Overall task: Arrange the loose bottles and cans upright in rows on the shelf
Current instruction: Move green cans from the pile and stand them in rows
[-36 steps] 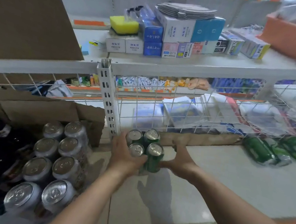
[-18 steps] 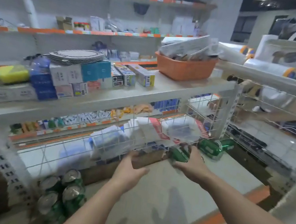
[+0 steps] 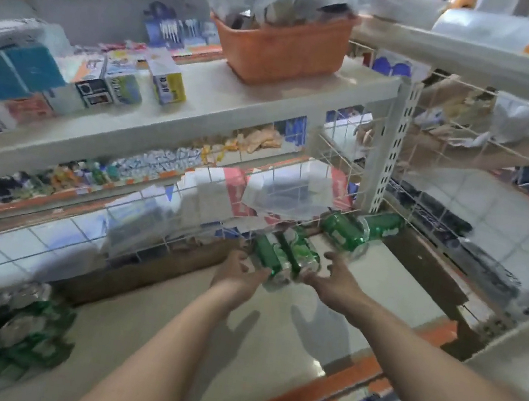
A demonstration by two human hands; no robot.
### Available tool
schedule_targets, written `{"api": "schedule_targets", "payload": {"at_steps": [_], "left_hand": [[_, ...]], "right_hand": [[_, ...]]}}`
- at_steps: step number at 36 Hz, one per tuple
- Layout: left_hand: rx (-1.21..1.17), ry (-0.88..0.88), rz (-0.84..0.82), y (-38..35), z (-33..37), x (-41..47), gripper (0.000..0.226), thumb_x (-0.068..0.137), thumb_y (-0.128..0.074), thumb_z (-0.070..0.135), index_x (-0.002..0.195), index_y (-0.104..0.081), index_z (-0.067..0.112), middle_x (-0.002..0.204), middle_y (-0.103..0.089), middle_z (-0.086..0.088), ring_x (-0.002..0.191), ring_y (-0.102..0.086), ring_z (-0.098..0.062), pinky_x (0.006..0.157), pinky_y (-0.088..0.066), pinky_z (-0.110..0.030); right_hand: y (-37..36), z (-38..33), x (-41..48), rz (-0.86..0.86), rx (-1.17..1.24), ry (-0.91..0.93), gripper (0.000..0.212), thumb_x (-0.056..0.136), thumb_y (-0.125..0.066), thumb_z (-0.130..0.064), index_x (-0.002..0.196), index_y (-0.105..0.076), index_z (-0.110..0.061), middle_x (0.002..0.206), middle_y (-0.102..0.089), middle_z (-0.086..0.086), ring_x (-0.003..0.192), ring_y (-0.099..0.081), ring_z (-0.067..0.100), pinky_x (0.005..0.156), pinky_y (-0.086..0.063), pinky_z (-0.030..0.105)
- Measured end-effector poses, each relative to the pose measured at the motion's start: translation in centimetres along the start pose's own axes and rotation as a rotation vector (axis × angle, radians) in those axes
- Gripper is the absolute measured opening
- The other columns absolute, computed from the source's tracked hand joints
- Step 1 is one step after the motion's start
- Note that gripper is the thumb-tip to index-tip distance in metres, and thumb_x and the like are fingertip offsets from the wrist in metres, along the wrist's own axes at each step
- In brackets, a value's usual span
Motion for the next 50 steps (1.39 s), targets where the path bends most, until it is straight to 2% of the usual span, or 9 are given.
{"api": "schedule_targets", "payload": {"at_steps": [6,9,12,16,19,30,35,40,50], "left_hand": [[-0.081,0.06,-0.029,-3.2,0.3,1.9,0.07,0.081,-0.077,0.051,0.135,-0.045,0.02,0.126,-0.058,-0.006,0.106,-0.063,-0.025,0.093,-0.057,-0.045],[-0.161,0.042,-0.018,-4.9,0.6,2.2,0.036,0.088,-0.075,0.037,0.113,-0.051,0.026,0.104,-0.066,-0.002,0.08,-0.062,-0.014,0.062,-0.054,-0.027],[-0.242,0.064,0.011,-6.5,0.6,3.0,0.04,0.091,-0.074,0.031,0.119,-0.048,0.019,0.104,-0.069,-0.001,0.072,-0.062,-0.009,0.044,-0.045,-0.016],[-0.312,0.092,0.134,-7.7,0.5,4.1,0.033,0.086,-0.076,0.035,0.108,-0.054,0.024,0.101,-0.071,-0.002,0.084,-0.07,-0.02,0.064,-0.052,-0.028],[-0.398,0.111,0.179,-7.7,0.4,4.2,0.035,0.084,-0.081,0.028,0.11,-0.061,0.015,0.099,-0.072,-0.005,0.079,-0.071,-0.02,0.053,-0.052,-0.024],[-0.087,-0.049,0.337,-1.7,1.7,2.8,0.043,0.074,-0.082,0.028,0.105,-0.054,0.021,0.113,-0.062,-0.006,0.092,-0.058,-0.02,0.08,-0.044,-0.029],[0.096,-0.115,0.298,-0.5,1.4,2.7,0.042,0.069,-0.081,0.029,0.103,-0.056,0.028,0.119,-0.06,-0.005,0.103,-0.061,-0.024,0.088,-0.049,-0.031],[0.12,-0.23,0.275,-1.1,-0.1,3.0,0.049,0.066,-0.082,0.026,0.11,-0.062,0.02,0.112,-0.057,-0.003,0.106,-0.056,-0.024,0.092,-0.048,-0.036],[-0.187,-0.22,0.085,-2.0,-2.5,4.2,0.101,0.072,-0.085,0.001,0.151,-0.025,0.023,0.118,-0.061,0.005,0.083,-0.063,0.009,0.057,-0.045,-0.001]], "right_hand": [[-0.9,0.5,3.7,0.01,0.011,-0.037,0.074,0.092,-0.07,-0.042,0.149,-0.036,-0.008,0.133,-0.061,0.017,0.102,-0.057,0.028,0.081,-0.045,0.034],[-1.3,1.0,4.7,0.028,0.033,-0.057,0.072,0.089,-0.073,-0.048,0.137,-0.047,-0.002,0.129,-0.062,0.018,0.112,-0.061,0.033,0.081,-0.044,0.033],[-1.8,1.9,5.7,0.034,0.055,-0.078,0.07,0.081,-0.077,-0.054,0.122,-0.061,0.001,0.117,-0.069,0.017,0.106,-0.066,0.035,0.078,-0.051,0.037],[-2.3,3.2,6.9,0.061,0.103,-0.056,0.06,0.078,-0.076,-0.06,0.095,-0.075,-0.003,0.093,-0.076,0.016,0.088,-0.072,0.034,0.069,-0.054,0.038],[-2.5,3.7,7.0,0.084,0.127,-0.035,0.054,0.079,-0.077,-0.059,0.087,-0.077,-0.005,0.085,-0.077,0.012,0.08,-0.073,0.03,0.067,-0.056,0.039],[0.4,0.0,4.2,0.219,0.036,0.26,0.017,0.089,-0.076,-0.021,0.1,-0.069,-0.009,0.094,-0.063,0.002,0.086,-0.056,0.017,0.065,-0.038,0.023],[0.0,-2.6,3.9,0.156,-0.109,0.34,0.045,0.092,-0.071,-0.013,0.135,-0.061,-0.01,0.131,-0.052,0.013,0.117,-0.053,0.026,0.091,-0.033,0.02],[-1.1,-3.0,4.1,0.15,-0.115,0.398,0.049,0.089,-0.073,-0.011,0.137,-0.06,-0.01,0.132,-0.054,0.014,0.12,-0.053,0.029,0.098,-0.04,0.027],[-3.2,-3.3,6.7,0.047,-0.049,0.427,0.063,0.089,-0.075,-0.016,0.147,-0.053,-0.02,0.144,-0.047,0.007,0.128,-0.052,0.022,0.109,-0.04,0.03]]}}
Point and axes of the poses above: each hand's wrist, its own x-axis towards the middle knuckle, its own y-axis out of the back of the hand, z = x × y, the point moved 1 cm from there along x, towards the middle knuckle
